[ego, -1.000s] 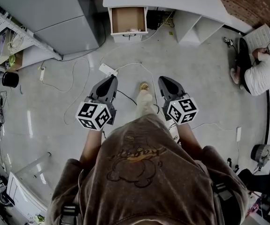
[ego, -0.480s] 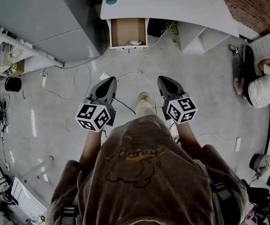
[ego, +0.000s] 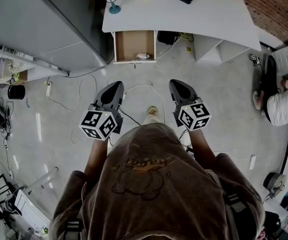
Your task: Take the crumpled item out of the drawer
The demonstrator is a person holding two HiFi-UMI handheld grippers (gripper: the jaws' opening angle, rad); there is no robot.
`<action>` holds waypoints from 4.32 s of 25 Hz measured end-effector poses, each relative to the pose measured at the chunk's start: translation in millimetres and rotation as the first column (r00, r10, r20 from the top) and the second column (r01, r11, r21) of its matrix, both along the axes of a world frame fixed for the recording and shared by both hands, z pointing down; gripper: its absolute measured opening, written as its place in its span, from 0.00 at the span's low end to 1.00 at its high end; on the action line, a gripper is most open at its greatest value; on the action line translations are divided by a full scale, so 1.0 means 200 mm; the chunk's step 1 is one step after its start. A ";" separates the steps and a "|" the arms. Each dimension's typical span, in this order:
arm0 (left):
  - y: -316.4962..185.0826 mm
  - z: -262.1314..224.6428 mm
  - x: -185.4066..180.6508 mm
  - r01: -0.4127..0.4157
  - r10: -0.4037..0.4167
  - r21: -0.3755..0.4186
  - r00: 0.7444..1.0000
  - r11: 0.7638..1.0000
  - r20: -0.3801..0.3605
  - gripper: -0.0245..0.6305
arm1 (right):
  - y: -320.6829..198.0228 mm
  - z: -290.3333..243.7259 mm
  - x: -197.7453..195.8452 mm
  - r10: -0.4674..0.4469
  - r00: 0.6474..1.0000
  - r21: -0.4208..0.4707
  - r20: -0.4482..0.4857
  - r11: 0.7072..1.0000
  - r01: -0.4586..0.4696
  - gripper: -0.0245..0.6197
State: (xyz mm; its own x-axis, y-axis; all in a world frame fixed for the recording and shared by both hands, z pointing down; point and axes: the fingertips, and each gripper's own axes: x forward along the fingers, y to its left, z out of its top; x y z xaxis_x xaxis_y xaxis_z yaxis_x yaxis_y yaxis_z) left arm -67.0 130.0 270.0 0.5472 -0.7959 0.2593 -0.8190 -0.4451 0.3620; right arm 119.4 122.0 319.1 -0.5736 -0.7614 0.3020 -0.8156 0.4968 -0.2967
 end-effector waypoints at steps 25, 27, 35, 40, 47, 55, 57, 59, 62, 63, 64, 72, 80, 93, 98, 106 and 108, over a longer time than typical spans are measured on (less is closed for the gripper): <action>-0.59 0.05 -0.03 0.042 -0.042 0.008 0.999 0.999 -0.031 0.05 | -0.54 0.04 -0.06 -0.076 0.997 -0.021 -0.026 0.997 0.076 0.03; -0.66 0.06 -0.03 0.020 -0.019 0.009 0.999 1.000 -0.034 0.05 | -0.58 0.04 -0.08 -0.068 0.997 -0.019 -0.030 0.998 0.068 0.03; -0.92 0.12 -0.10 -0.056 0.056 -0.010 0.997 0.998 -0.048 0.05 | -0.78 0.07 -0.19 -0.022 0.999 -0.037 -0.046 0.999 0.020 0.03; -1.05 0.20 -0.12 -0.113 0.110 -0.038 0.992 0.993 -0.059 0.05 | -0.87 0.11 -0.24 0.030 0.998 -0.053 -0.051 0.998 -0.033 0.03; -1.22 0.36 -0.10 -0.193 0.191 -0.080 0.981 0.978 -0.034 0.05 | -0.99 0.23 -0.23 0.090 0.995 -0.094 -0.051 0.991 -0.095 0.03; -1.40 0.64 -0.01 -0.236 0.238 -0.129 0.971 0.963 0.003 0.05 | -1.17 0.45 -0.17 0.096 0.993 -0.120 -0.062 0.987 -0.103 0.03; -1.42 0.73 0.02 -0.245 0.249 -0.146 0.968 0.959 0.012 0.05 | -1.19 0.53 -0.14 0.090 0.994 -0.138 -0.062 0.986 -0.097 0.03; -1.43 0.82 0.06 -0.254 0.261 -0.162 0.965 0.954 0.026 0.05 | -1.21 0.62 -0.13 0.086 0.995 -0.154 -0.059 0.984 -0.094 0.03; -1.46 0.94 0.09 -0.251 0.263 -0.183 0.964 0.950 0.039 0.05 | -1.24 0.74 -0.11 0.082 0.995 -0.168 -0.061 0.982 -0.091 0.03; -1.47 0.98 0.09 -0.249 0.261 -0.191 0.964 0.949 0.041 0.05 | -1.25 0.78 -0.11 0.079 0.995 -0.174 -0.062 0.981 -0.088 0.03; -1.47 1.02 0.10 -0.248 0.261 -0.202 0.964 0.947 0.041 0.05 | -1.25 0.82 -0.11 0.074 0.995 -0.183 -0.062 0.980 -0.084 0.03; -1.48 1.29 0.13 -0.275 0.294 -0.246 0.955 0.929 0.043 0.05 | -1.30 1.06 -0.14 0.041 0.997 -0.207 -0.062 0.977 -0.053 0.03; -1.46 1.53 0.16 -0.299 0.324 -0.275 0.945 0.914 0.051 0.05 | -1.31 1.28 -0.18 0.004 0.998 -0.222 -0.069 0.975 -0.019 0.03; -1.46 1.70 0.17 -0.334 0.365 -0.289 0.929 0.897 0.060 0.05 | -1.33 1.45 -0.24 -0.022 0.998 -0.235 -0.056 0.972 0.008 0.03; -1.48 1.73 0.16 -0.335 0.373 -0.282 0.924 0.899 0.089 0.05 | -1.34 1.48 -0.24 -0.019 0.999 -0.238 -0.047 0.971 0.007 0.03; -1.50 1.73 0.18 -0.359 0.400 -0.288 0.911 0.888 0.098 0.16 | -1.33 1.49 -0.23 -0.011 0.999 -0.254 -0.038 0.967 0.001 0.03; -1.50 1.74 0.19 -0.384 0.426 -0.289 0.899 0.877 0.097 0.21 | -1.34 1.50 -0.24 -0.011 0.999 -0.255 -0.037 0.967 0.001 0.03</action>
State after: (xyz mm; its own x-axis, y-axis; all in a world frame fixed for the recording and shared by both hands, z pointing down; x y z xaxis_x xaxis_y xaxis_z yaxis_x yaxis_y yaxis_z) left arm -29.7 -169.6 617.7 0.7439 -0.4072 0.5299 -0.6411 -0.6588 0.3937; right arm 70.8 -146.1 618.1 -0.5619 -0.6534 0.5073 -0.8262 0.4134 -0.3827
